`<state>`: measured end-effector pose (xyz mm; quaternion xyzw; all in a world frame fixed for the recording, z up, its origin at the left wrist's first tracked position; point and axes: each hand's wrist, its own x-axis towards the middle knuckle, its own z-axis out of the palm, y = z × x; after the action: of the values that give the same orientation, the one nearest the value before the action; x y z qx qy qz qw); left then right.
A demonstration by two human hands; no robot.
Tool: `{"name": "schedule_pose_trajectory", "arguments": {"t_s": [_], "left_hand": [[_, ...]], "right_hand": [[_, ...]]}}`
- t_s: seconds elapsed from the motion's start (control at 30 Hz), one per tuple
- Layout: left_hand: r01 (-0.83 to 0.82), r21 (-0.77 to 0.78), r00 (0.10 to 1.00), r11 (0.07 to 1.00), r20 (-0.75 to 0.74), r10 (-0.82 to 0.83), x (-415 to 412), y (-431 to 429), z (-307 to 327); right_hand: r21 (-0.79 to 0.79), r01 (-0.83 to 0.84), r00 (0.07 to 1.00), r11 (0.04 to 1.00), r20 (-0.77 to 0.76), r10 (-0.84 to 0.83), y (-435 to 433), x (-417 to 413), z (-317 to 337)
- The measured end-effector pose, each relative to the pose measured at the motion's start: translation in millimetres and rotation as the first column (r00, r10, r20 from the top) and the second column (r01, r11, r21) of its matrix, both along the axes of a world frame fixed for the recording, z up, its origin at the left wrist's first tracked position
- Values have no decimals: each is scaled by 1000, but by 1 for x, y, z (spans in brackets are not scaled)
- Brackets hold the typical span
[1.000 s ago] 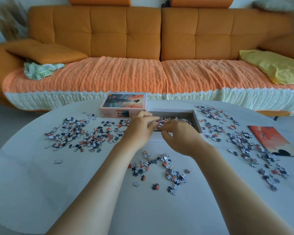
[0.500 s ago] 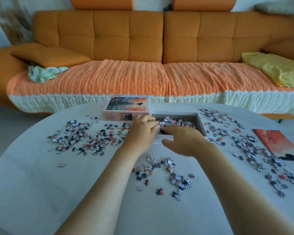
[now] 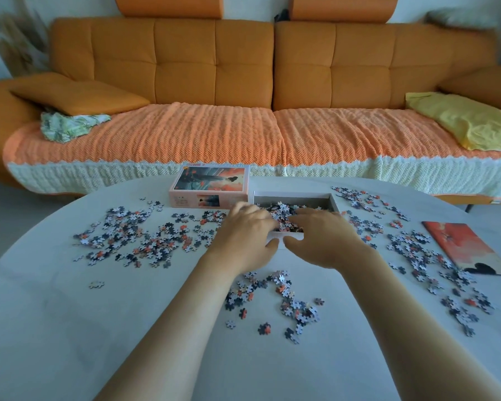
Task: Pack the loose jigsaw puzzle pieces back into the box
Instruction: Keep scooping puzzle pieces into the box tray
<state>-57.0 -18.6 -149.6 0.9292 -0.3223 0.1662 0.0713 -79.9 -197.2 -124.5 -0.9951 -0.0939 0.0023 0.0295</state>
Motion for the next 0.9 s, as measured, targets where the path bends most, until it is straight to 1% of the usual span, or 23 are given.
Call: {"name": "schedule_pose_trajectory", "arguments": {"t_s": [0.07, 0.1, 0.13, 0.17, 0.23, 0.3, 0.37, 0.4, 0.43, 0.5, 0.53, 0.6, 0.67, 0.7, 0.77, 0.9], "left_hand": [[11, 26, 998, 1000, -66, -10, -2, -1, -2], [21, 22, 996, 1000, -93, -18, -3, -1, -2], [29, 6, 993, 1000, -113, -28, -4, -1, 0], [33, -24, 991, 999, -128, -36, -5, 0, 2], [28, -99, 990, 995, -132, -41, -11, 3, 8], [27, -162, 993, 987, -109, -45, -17, 7, 14], [22, -219, 994, 975, -97, -44, -23, 15, 16], [20, -243, 995, 970, -93, -44, -26, 19, 16], [21, -255, 995, 967, -89, -45, -31, 24, 17], [2, -237, 992, 971, -125, -32, -42, 32, 22], [-19, -199, 982, 980, -186, -19, -48, 35, 24], [-61, -64, 931, 996, -364, 33, -61, 40, 22], [-44, 64, 861, 997, -505, 70, -74, 43, 13], [-21, 100, 836, 995, -545, 72, -81, 42, 7], [11, 105, 813, 994, -580, 52, -93, 36, -6], [60, 20, 862, 998, -505, -42, -109, 16, -20]], "right_hand": [[65, -41, 995, 997, -91, 47, -1, -3, 0], [60, -46, 993, 997, -109, 52, -1, -4, 0], [50, -48, 995, 998, -90, 52, -2, -5, 0], [54, -45, 997, 998, -53, 48, -4, -5, 0], [117, -67, 996, 991, 73, 59, -6, -8, 2], [176, -142, 968, 974, 230, 100, -6, -12, 3], [209, -204, 939, 957, 318, 131, -4, -20, 7], [229, -223, 941, 947, 304, 148, -3, -26, 11], [254, -230, 956, 940, 239, 170, -1, -33, 16], [280, -218, 975, 935, 32, 218, 1, -47, 24], [275, -197, 972, 941, -73, 224, 0, -54, 25], [223, -112, 949, 968, -264, 171, -2, -66, 25], [149, -35, 915, 988, -394, 92, -5, -76, 21], [133, -7, 903, 991, -425, 63, -5, -79, 19], [145, 27, 903, 989, -429, 38, -5, -84, 17], [186, 6, 944, 983, -326, 56, 7, -88, 15]]}}
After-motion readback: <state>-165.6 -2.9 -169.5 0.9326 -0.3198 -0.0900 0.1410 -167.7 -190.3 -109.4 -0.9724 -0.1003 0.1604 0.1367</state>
